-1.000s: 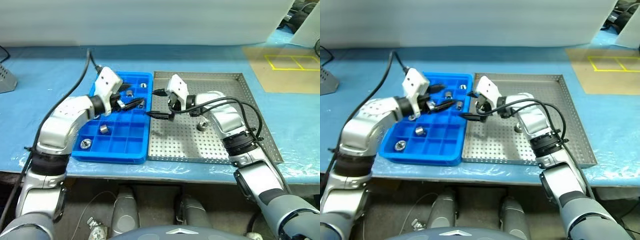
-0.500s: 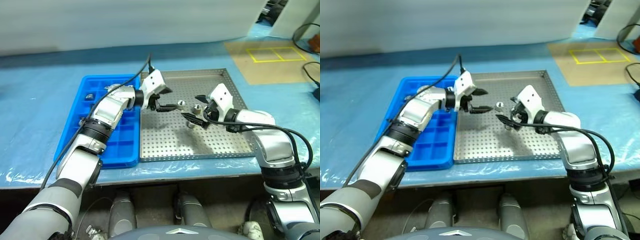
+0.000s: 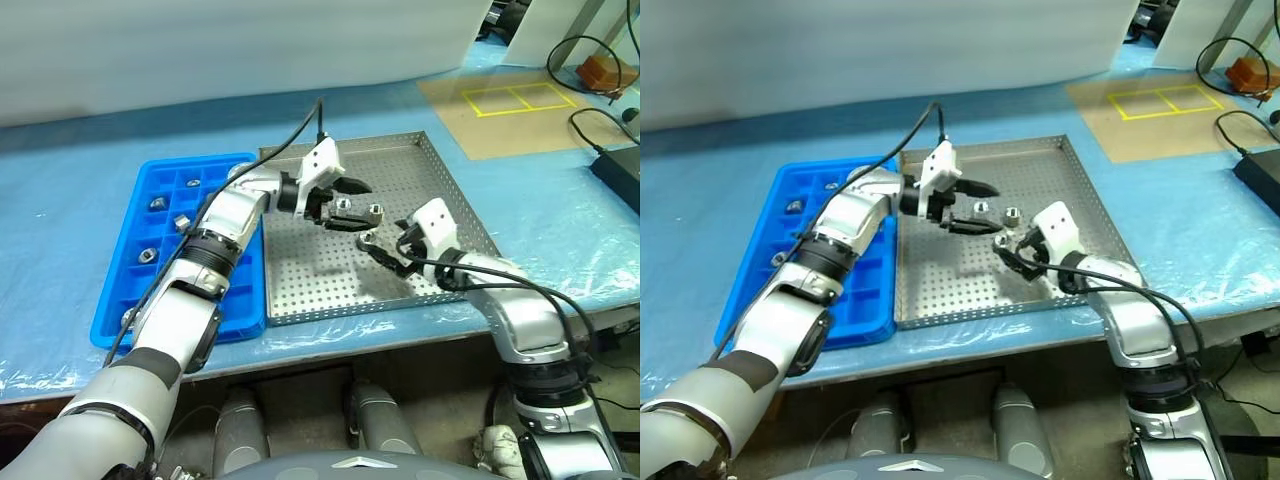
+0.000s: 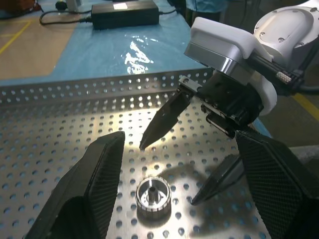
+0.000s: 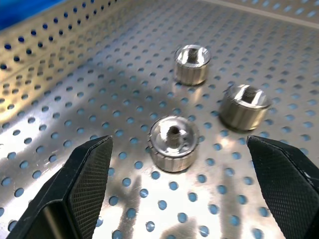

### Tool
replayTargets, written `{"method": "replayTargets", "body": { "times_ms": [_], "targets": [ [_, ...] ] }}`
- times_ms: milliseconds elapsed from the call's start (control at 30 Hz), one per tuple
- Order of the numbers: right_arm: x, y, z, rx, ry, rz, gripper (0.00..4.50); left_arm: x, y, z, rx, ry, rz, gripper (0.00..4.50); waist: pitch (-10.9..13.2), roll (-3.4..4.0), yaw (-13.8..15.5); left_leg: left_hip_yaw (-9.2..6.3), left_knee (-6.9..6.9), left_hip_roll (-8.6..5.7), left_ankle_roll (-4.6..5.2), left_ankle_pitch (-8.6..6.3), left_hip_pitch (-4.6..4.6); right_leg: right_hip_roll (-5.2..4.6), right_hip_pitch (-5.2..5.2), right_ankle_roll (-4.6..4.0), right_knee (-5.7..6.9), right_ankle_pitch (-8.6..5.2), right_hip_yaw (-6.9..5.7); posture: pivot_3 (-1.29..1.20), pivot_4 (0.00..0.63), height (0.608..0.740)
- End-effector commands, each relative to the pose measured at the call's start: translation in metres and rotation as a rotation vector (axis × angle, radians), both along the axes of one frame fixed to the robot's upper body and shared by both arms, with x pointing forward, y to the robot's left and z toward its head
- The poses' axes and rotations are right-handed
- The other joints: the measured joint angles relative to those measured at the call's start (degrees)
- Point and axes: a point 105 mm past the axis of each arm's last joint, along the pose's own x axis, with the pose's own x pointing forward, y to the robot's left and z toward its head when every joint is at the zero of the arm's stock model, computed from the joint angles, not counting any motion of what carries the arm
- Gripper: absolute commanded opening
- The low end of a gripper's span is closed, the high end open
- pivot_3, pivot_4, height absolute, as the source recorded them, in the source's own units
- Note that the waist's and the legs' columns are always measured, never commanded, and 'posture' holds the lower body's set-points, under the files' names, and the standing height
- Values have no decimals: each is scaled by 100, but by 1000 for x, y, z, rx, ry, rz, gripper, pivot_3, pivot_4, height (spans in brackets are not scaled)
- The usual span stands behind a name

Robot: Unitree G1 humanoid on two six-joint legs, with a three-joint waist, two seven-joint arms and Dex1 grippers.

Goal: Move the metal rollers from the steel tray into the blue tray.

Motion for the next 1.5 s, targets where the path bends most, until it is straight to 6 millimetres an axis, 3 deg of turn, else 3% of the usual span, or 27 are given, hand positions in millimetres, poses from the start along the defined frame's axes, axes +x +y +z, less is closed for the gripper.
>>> {"method": "replayTargets", "body": {
  "times_ms": [33, 300, 500, 600, 733, 833, 1100, 1267, 1367, 1500],
  "targets": [
    [11, 5, 4, -11, -46, 23, 4500, -5, 12, 2, 24, -36, -4, 3729, 0, 0, 13, 0, 1, 0, 2, -1, -3, -1, 0, 0, -3, 0, -1, -444, 150, 740],
    [22, 9, -6, -41, -30, 58, 4500, -1, 30, -11, 38, -28, 125, 3729, 0, 0, 113, 0, 2, -5, 12, -7, -13, -12, 2, -1, -11, 0, -10, -376, 150, 740],
    [25, -4, -25, -87, 12, 30, 4500, -12, 33, -14, 35, -15, 128, 3729, 0, 0, 162, 0, 0, 1, 11, -7, -10, -9, 2, -1, -11, 0, -14, -358, 150, 740],
    [18, -1, -27, -66, 24, 73, 3865, -18, 37, -22, 69, -19, 123, 3754, 0, 0, 168, 1, 0, 3, 9, -6, -7, -9, 3, -1, -8, 0, -15, -358, 150, 740],
    [21, -2, -26, -87, 9, 44, 2478, -17, 44, -25, 71, -9, 159, 3754, 0, 0, 167, 1, 1, 2, 9, -6, -5, -10, 5, -1, -8, 0, -16, -358, 150, 740],
    [19, 4, -24, -72, 9, 75, 1691, -14, 46, -24, 64, -8, 180, 3754, 0, 0, 167, 1, 1, 2, 7, -5, -4, -10, 5, -1, -7, 0, -16, -354, 150, 740],
    [23, 7, -14, -83, -8, 95, 1691, -15, 54, -22, 46, -1, 208, 3754, 0, 0, 167, 1, -6, 3, 7, -5, -5, -9, 4, -1, -12, -1, -16, -321, 150, 740],
    [27, 32, 22, -23, -96, 179, 1691, -11, 65, -7, 1, -37, 280, 3754, 1, 1, 171, 1, -9, 4, 3, -3, -8, -8, -4, -1, -9, 0, -18, -263, 150, 740],
    [23, 64, 47, -4, -165, 310, 1691, -4, 81, 0, 2, -72, 360, 3754, 2, 2, 163, 1, -13, 5, 1, -2, -9, -8, -6, -1, -9, -1, -19, -208, 150, 740],
    [21, 103, 63, 21, -201, 450, 1691, -4, 104, 8, 2, -102, 452, 3754, 2, 3, 206, 0, -27, 14, -9, 4, -9, -1, -15, -8, -4, -5, -26, -121, 150, 740]
  ]
}}
